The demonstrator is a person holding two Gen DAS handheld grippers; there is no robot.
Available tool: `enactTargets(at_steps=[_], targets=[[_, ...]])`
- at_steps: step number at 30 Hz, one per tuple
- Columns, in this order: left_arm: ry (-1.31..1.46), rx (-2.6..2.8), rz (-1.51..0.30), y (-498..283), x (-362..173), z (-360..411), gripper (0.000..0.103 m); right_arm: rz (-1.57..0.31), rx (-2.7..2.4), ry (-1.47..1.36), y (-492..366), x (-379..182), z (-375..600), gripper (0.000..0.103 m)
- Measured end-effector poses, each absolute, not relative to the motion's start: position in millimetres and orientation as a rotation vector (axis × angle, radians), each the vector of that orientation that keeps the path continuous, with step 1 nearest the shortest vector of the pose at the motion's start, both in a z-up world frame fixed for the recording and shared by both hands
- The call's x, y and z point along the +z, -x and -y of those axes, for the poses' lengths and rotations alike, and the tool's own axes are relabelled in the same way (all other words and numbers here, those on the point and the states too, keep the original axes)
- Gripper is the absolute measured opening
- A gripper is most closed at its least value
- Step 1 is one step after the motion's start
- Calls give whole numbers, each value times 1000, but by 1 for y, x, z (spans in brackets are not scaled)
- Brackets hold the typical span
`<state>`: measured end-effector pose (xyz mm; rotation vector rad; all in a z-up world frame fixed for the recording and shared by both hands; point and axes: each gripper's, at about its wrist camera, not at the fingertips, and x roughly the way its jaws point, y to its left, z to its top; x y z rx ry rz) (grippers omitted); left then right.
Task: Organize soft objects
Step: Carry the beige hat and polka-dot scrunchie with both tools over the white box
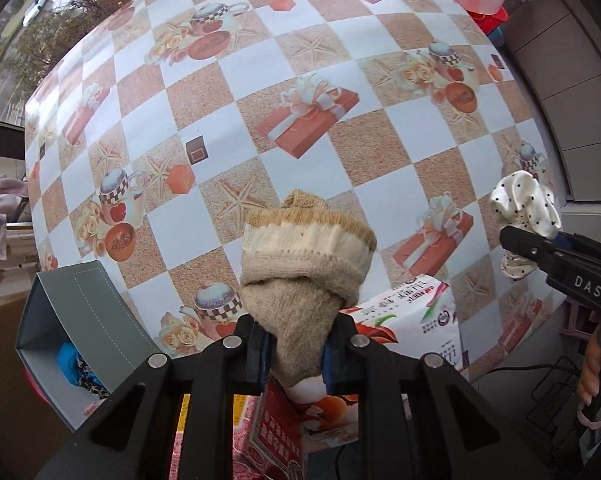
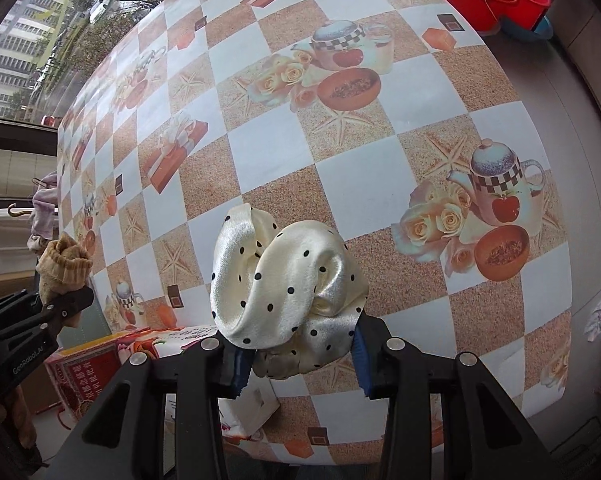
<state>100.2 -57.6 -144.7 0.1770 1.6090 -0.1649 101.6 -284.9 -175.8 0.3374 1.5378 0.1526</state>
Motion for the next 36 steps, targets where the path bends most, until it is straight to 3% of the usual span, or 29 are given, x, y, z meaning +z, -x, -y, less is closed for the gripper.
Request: enactTargets(at_steps=[17, 36], targets=[[-124, -342, -1500, -9, -80, 63, 21, -1497, 187, -338, -44, -124, 229, 42], [91, -158, -1349, 41, -23, -60, 21, -1418, 351, -203, -9, -54, 108, 42]])
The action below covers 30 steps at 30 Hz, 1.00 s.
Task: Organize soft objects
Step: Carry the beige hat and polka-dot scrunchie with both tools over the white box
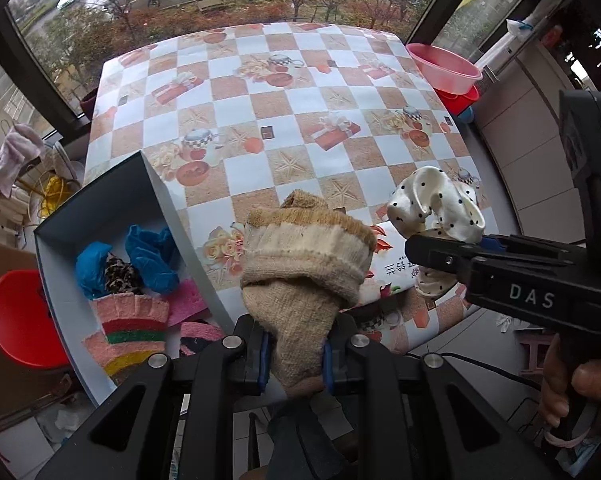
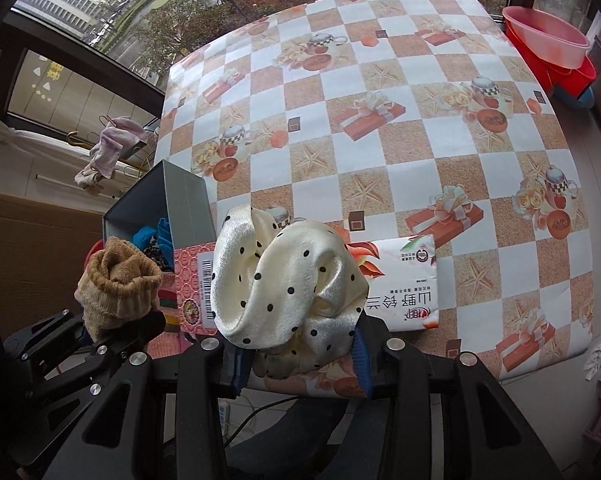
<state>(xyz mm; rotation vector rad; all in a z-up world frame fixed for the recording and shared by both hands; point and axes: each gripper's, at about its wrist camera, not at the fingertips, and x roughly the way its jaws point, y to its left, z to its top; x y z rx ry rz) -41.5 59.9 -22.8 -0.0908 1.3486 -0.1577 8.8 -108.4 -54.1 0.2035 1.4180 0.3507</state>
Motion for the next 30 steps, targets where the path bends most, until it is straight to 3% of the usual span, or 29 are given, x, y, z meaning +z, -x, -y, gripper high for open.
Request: enactTargets(at_steps=[30], targets=[[346, 129, -1326, 123, -54, -209, 21, -1400, 593, 111, 28, -30, -57, 42]])
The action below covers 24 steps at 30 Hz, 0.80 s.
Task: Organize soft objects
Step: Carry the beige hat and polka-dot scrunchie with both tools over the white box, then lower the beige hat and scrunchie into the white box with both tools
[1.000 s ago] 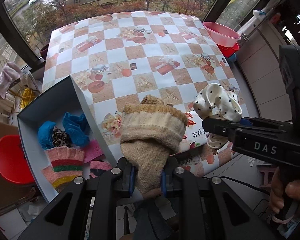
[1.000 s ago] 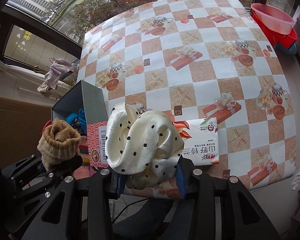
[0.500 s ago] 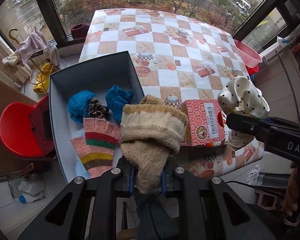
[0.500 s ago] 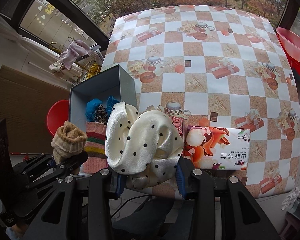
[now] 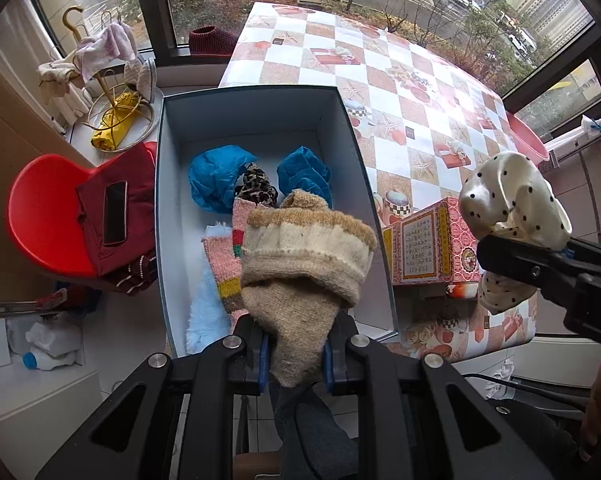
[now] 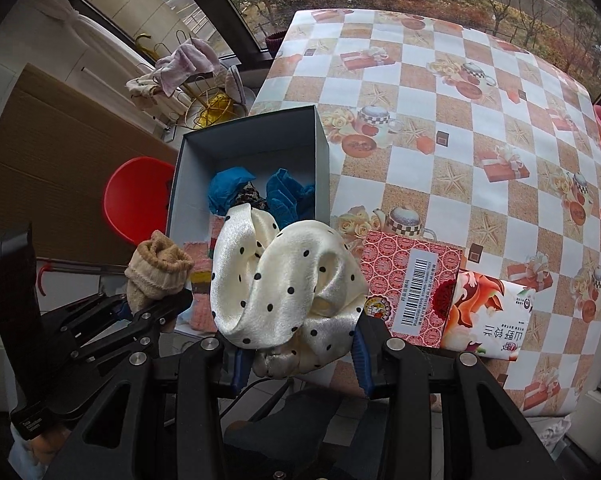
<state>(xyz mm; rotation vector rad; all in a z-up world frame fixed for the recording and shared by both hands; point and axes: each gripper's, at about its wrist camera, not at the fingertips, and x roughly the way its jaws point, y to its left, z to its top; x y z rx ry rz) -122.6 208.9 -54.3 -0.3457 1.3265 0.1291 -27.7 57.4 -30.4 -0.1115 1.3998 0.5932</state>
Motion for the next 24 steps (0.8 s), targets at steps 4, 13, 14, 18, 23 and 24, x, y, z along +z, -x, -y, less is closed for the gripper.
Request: enactTargets(at_steps=[4, 13, 14, 18, 23, 24], targets=[[369, 149, -1324, 129, -58, -217, 21, -1402, 615, 151, 32, -31, -70, 42], [392, 178, -1345, 137, -71, -224, 21, -1423, 647, 217, 39, -38, -94, 42], [391, 181, -1346, 138, -72, -225, 21, -1424, 650, 222, 39, -39, -97, 42], [381, 189, -1351, 138, -74, -225, 21, -1429, 661, 232, 39, -40, -103, 42], [382, 194, -1363, 138, -78, -225, 21, -1449, 670, 237, 40, -44, -106, 42], [381, 193, -1365, 138, -78, -225, 21, -1451, 672, 238, 41, -45, -106, 42]])
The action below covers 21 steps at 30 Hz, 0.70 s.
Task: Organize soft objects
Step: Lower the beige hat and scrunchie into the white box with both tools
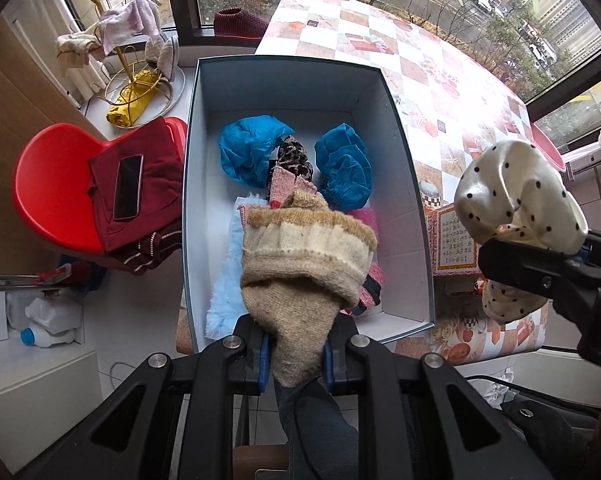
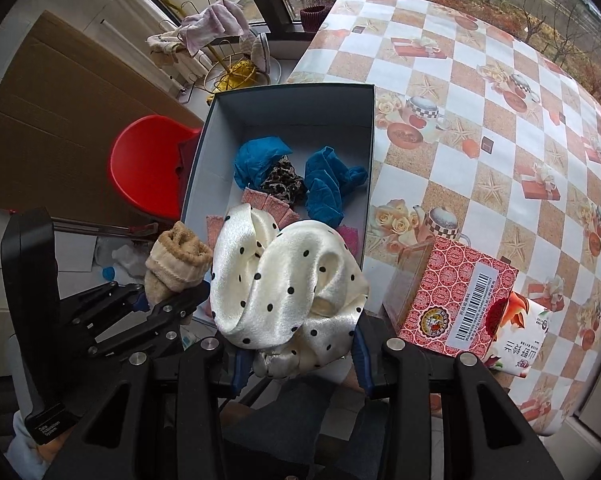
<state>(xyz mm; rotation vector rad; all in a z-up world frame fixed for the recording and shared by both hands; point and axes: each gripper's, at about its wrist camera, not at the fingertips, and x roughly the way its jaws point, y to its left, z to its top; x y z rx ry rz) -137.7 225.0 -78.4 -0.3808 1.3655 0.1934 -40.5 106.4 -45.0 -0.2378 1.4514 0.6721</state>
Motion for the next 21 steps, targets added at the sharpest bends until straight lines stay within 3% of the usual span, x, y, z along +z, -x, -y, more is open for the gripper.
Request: enactTargets(at_steps=[21], targets=[[364, 210, -1404, 134, -94, -226, 21, -1472, 692, 273, 39, -57, -124, 42]])
